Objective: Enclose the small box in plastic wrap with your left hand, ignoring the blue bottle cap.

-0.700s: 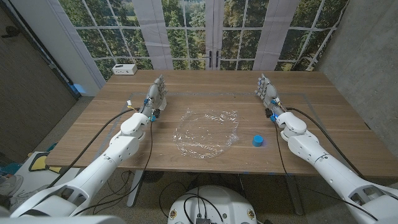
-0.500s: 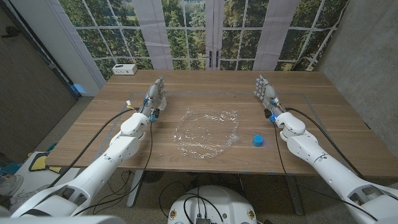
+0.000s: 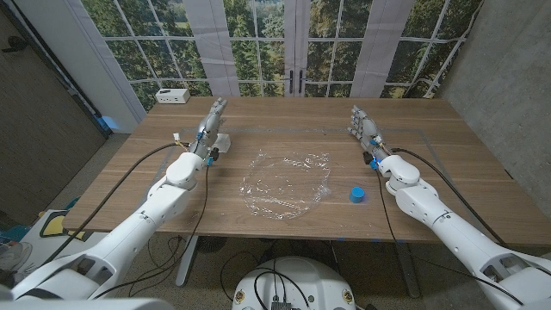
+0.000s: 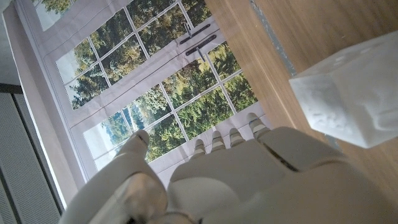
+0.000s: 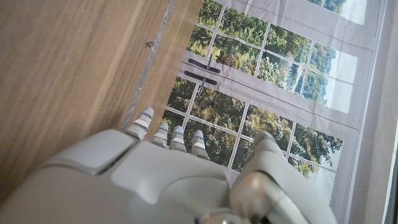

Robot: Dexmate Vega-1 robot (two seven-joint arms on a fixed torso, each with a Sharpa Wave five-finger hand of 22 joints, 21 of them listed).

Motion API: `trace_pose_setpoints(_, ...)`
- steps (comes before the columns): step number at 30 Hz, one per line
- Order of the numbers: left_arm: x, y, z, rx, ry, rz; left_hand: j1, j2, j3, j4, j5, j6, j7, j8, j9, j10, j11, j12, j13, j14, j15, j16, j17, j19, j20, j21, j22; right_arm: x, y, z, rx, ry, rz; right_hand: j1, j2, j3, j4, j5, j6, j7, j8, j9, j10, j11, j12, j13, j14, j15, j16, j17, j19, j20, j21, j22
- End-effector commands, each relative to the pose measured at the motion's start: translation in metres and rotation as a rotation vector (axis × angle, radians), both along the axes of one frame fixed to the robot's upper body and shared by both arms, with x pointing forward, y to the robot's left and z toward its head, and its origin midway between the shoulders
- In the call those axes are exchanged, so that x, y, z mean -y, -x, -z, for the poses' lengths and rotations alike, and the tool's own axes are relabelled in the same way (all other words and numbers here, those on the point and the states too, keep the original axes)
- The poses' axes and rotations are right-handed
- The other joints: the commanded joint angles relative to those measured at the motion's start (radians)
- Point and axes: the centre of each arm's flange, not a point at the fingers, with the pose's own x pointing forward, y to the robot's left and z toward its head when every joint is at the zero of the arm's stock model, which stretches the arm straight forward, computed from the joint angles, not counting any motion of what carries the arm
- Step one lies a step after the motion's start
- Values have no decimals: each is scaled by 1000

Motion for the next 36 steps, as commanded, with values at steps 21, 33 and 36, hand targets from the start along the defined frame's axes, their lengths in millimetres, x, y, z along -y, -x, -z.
trace_pose_setpoints(21,-17,42,-31,-54,-475,-595,76,1,16,-76,-10,-36,-6,0,2,-70,47,4,1,-50,70,3,3,-28,44,-15,1,-11,9,-29,97,100,19,17,-1,5,-15,-6,5,0,4,3,11,10,8,2,6,7,1,1,2,3,2,3)
trace_pose_setpoints(33,-23,43,-39,-183,-606,-674,91,-11,15,-99,-14,-32,-8,-3,4,-60,54,5,2,-21,67,12,5,-16,43,-12,3,-22,5,-33,97,138,2,21,-2,5,-20,-8,8,0,5,2,18,12,10,2,8,8,2,1,1,5,1,3)
trace_pose_setpoints(36,-21,43,-39,-215,-638,-718,108,-20,17,-120,-14,-33,-11,-4,4,-45,55,9,4,18,57,23,7,13,43,-3,3,-23,5,-32,107,145,-1,22,-2,5,-21,-8,8,0,5,2,18,12,10,2,9,10,2,1,1,5,1,3)
